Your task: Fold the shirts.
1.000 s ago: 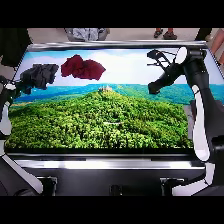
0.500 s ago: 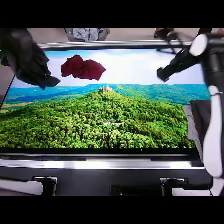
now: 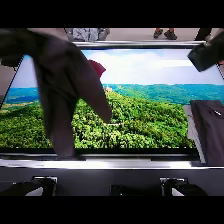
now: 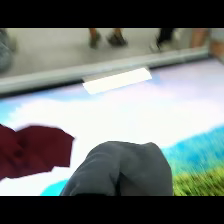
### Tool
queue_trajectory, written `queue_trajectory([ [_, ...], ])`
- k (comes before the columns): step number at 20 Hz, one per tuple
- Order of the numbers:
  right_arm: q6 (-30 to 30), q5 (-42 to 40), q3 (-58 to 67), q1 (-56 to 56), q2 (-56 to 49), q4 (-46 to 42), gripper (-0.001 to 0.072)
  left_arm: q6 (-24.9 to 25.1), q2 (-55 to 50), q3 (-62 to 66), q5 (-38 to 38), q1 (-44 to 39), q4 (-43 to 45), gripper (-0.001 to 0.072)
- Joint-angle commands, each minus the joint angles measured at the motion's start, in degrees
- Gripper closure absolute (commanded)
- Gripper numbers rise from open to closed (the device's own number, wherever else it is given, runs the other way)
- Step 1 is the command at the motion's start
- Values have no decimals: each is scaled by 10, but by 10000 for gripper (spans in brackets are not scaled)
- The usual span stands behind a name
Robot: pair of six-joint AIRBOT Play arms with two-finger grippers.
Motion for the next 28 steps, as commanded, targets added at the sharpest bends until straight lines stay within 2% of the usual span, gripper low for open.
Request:
queue_trajectory([
  [1, 4, 97, 1, 0, 30, 0, 44, -8, -39, -82, -16, -106, 15, 682],
  [3, 4, 126, 0, 0, 26, 0, 44, -8, -99, -126, 19, -176, 15, 682],
  [6, 4, 128, -1, 0, 5, 0, 44, -16, -204, -132, 29, -256, 15, 676],
  [7, 4, 129, -1, 0, -8, 0, 44, -26, -230, -129, 24, -272, 15, 450],
  [8, 1, 131, -1, 0, -24, 0, 42, -50, -244, -117, 3, -279, 16, -13],
  [10, -24, 146, -1, 0, -61, 3, 23, -63, -239, -62, -63, -257, 57, -12],
  [13, -51, 185, -1, 0, -137, 27, 11, -75, -187, 31, -141, -153, 203, -12],
  [14, -54, 191, -1, 0, -167, 59, 11, -88, -167, 34, -168, -104, 212, -12],
  [16, -58, 193, -1, 0, -225, 132, 11, -122, -142, -1, -263, 10, 176, -12],
  [18, -56, 201, -1, 1, -278, 188, 11, -141, -108, -115, -305, 99, 133, -11],
  [20, -56, 220, -1, 1, -319, 216, 16, -134, -36, -295, -286, 143, 86, -10],
  [22, -62, 226, -1, 1, -344, 219, 17, -125, 59, -488, -198, 143, 47, -8],
  [24, -67, 217, -1, 1, -359, 219, 17, -129, 117, -628, -125, 119, 10, -7],
  [28, -69, 218, -2, 1, -364, 219, 18, -131, 115, -744, -28, 40, -46, -7],
])
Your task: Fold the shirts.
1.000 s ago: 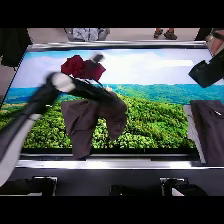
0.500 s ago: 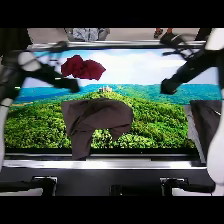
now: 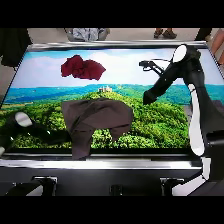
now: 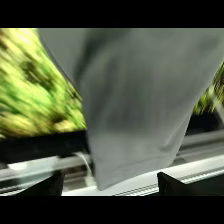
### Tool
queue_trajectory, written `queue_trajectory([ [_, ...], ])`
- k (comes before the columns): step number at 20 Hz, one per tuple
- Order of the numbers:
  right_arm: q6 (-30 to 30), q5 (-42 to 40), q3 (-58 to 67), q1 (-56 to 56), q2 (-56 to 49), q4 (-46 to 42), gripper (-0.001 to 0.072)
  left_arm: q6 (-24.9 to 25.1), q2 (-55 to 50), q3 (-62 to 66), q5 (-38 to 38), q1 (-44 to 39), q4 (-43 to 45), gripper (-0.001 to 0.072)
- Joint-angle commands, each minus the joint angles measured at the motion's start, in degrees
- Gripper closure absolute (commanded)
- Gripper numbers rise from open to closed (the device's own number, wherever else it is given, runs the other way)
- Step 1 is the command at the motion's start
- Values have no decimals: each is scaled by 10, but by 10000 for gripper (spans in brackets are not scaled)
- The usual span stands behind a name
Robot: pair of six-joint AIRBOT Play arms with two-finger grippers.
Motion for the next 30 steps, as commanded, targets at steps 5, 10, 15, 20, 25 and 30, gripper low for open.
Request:
queue_trajectory([
  [5, -13, 13, -34, 0, -1, 40, 17, 1, -24, -108, 156, -88, -49, -7],
  [10, -42, -89, -229, 6, 73, 121, 7, 7, -35, -103, 171, -87, -50, 668],
  [15, -83, -241, -412, 77, 96, 132, 0, 6, -5, -70, 170, -87, -41, 680],
  [20, -52, -410, -449, 100, 95, 145, 454, 7, 35, -52, 170, -86, -41, 680],
  [25, -96, -395, -365, 99, 208, 56, 664, -5, 85, 153, 125, -86, 163, 684],
  [30, -96, -437, -99, 99, 435, -208, 665, -57, 105, 631, 129, -86, 344, 684],
])
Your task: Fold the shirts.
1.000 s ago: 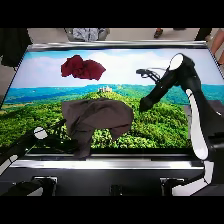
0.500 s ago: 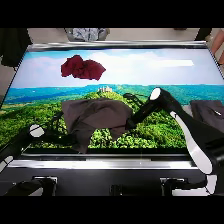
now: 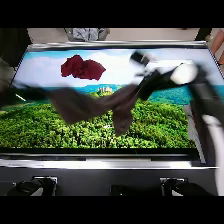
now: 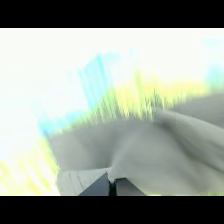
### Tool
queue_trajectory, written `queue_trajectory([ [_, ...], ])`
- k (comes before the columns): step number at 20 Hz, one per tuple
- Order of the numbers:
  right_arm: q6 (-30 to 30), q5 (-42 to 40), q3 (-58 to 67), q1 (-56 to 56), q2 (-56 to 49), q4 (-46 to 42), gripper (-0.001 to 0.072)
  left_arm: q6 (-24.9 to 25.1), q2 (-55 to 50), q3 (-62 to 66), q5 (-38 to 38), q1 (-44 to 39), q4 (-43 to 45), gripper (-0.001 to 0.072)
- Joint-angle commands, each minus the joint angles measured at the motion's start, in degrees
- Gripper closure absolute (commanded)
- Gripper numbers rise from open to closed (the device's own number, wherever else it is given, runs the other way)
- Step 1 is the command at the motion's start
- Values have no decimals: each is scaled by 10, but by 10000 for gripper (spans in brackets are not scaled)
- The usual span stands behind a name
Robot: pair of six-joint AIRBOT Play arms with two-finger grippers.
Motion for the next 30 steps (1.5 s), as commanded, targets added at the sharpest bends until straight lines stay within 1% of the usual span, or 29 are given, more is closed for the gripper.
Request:
queue_trajectory([
  [1, -4, -45, 164, 1, 144, -151, 665, -29, 10, 312, -1, 0, 112, 684],
  [2, -3, -38, 192, 1, 175, -145, 665, -41, 12, 370, -2, 0, 105, 684],
  [3, 9, -18, 207, 1, 200, -131, 665, -43, 17, 409, -2, 0, 87, 684],
  [4, 30, 10, 212, 1, 224, -125, 664, -43, 27, 422, -1, 0, 72, 684],
  [6, 56, 65, 212, 1, 255, -128, 663, -43, 55, 402, -6, 0, 56, 684],
  [9, 67, 140, 212, 1, 274, -149, 662, -42, 75, 351, -19, 0, 66, 684],
  [11, 96, 221, 210, 1, 264, -151, 663, -38, 68, 320, -39, 0, 70, 684],
  [12, 101, 281, 210, 1, 247, -150, 663, -32, 62, 299, -40, 0, 72, 683],
  [14, 102, 411, 210, 1, 191, -148, 660, 3, 38, 247, -40, 0, 85, 683],
  [15, 109, 412, 200, 1, 164, -148, 661, 6, 22, 222, -38, 0, 102, 682],
  [17, 112, 377, 164, 1, 103, -140, 661, 17, -22, 169, -33, 0, 133, 682],
  [18, 112, 341, 136, 1, 66, -141, 661, 25, -51, 141, -22, 2, 142, 683],
  [21, 112, 193, 57, 1, -65, -142, 661, 28, -156, 79, 43, 25, 142, 681],
  [22, 113, 133, 46, 1, -118, -140, 661, 18, -201, 71, 55, 35, 142, 681],
  [23, 113, 83, 46, 1, -167, -135, 660, 6, -245, 71, 56, 42, 142, 681],
  [25, 133, -3, 46, 1, -242, -120, 660, -7, -320, 71, 50, 46, 130, 679],
  [27, 156, -44, 46, 1, -278, -103, 659, -14, -369, 71, 33, 45, 88, 679],
  [28, 173, -56, 46, 1, -284, -102, 622, -14, -384, 71, 13, 45, 62, 675],
  [29, 181, -54, 52, -1, -283, -106, 407, -14, -391, 74, -9, 45, 44, 583],
  [30, 181, -33, 68, -5, -280, -108, 160, -2, -393, 80, -33, 46, 38, 262],
])
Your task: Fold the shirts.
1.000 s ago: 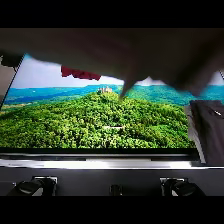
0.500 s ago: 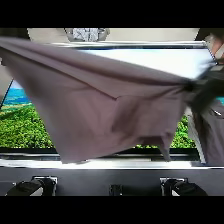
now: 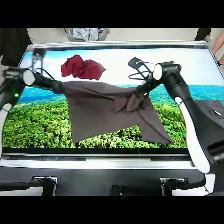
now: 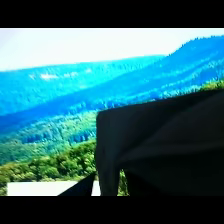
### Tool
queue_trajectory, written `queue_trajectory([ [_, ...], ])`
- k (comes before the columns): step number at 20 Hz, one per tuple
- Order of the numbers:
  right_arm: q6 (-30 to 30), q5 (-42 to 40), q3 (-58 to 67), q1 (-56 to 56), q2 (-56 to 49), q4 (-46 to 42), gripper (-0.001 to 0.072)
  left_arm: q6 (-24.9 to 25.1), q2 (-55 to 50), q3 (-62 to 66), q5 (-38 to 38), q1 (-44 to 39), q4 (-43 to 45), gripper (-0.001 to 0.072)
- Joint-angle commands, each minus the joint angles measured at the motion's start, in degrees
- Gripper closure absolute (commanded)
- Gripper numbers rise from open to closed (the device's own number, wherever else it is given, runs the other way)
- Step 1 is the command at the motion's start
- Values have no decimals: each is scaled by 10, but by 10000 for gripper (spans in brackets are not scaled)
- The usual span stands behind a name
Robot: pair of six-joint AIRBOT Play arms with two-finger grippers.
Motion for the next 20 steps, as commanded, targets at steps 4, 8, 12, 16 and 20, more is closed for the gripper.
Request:
queue_trajectory([
  [4, -41, 132, 123, -115, -1, 10, 73, 16, -37, 66, -188, 77, -99, 45],
  [8, -40, 315, 96, -293, 7, 124, 44, 44, -3, -80, -276, 186, -304, 50],
  [12, -57, 344, -24, -339, 7, 169, 13, 94, 101, -371, -149, 171, -393, 52],
  [16, -58, 293, -76, -337, 7, 196, 13, 102, 111, -483, -60, 118, -457, 54],
  [20, -77, 275, -77, -337, 5, 199, 10, 85, 106, -483, 21, 66, -479, 137],
])
